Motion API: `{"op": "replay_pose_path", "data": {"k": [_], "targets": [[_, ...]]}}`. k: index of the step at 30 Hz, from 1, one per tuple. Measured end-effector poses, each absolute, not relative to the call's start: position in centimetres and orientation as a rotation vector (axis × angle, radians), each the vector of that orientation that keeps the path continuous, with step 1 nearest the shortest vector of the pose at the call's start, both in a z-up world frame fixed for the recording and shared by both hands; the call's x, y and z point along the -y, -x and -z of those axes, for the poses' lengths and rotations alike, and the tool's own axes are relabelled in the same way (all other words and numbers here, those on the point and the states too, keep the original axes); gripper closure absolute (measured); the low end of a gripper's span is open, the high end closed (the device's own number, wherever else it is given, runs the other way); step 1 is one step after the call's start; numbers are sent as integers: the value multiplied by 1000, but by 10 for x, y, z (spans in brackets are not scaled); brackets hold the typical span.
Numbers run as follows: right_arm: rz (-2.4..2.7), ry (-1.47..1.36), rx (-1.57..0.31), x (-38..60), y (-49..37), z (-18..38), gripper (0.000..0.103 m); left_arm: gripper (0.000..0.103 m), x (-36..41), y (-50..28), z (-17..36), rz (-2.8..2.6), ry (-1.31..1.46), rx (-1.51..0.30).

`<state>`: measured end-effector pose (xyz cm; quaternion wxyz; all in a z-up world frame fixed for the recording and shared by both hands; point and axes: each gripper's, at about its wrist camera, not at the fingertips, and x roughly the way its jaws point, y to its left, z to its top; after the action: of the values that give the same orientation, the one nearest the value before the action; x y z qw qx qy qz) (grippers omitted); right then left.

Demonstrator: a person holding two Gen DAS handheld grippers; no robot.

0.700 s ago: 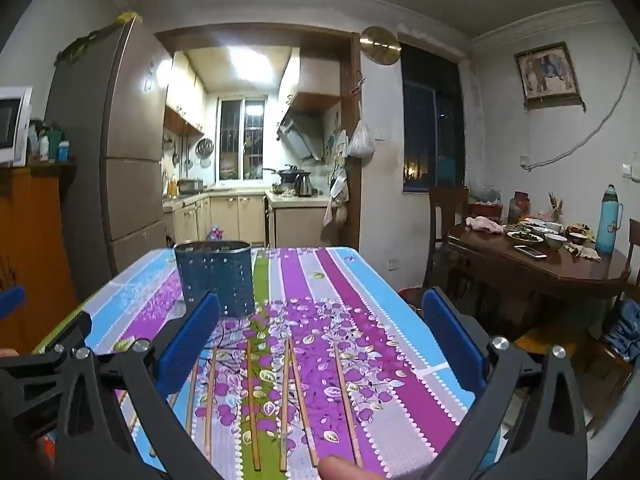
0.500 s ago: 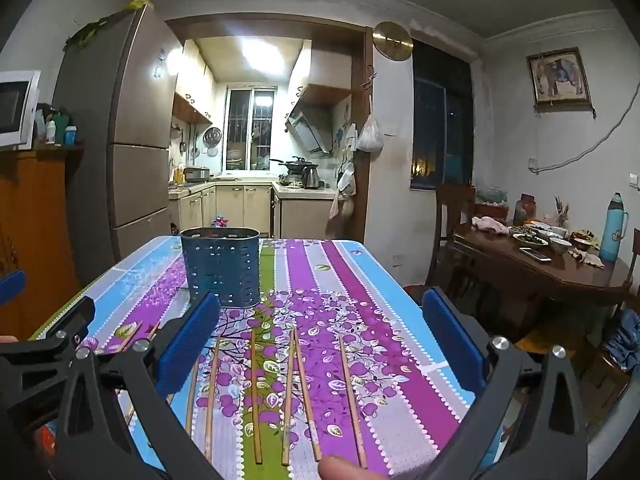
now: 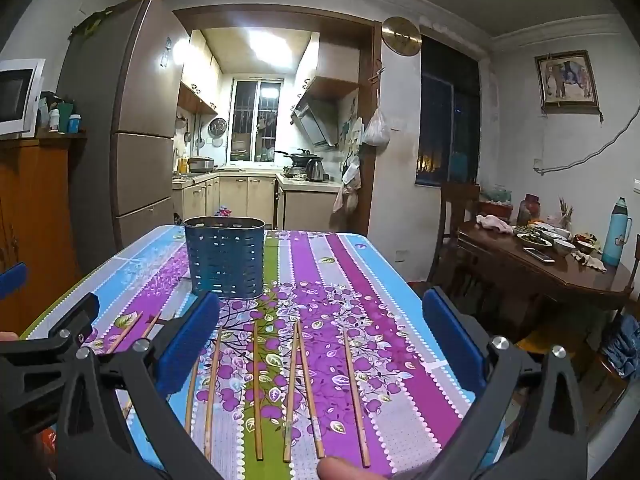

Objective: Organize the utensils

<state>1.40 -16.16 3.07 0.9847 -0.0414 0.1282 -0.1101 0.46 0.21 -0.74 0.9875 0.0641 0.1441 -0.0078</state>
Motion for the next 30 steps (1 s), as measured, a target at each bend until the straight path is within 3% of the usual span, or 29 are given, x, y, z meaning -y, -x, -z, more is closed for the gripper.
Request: {"op": "replay_pose_path", "data": {"k": [30], "targets": [[201, 112, -292, 151, -28, -23, 5, 5, -5, -22, 15, 3, -125, -337]]}}
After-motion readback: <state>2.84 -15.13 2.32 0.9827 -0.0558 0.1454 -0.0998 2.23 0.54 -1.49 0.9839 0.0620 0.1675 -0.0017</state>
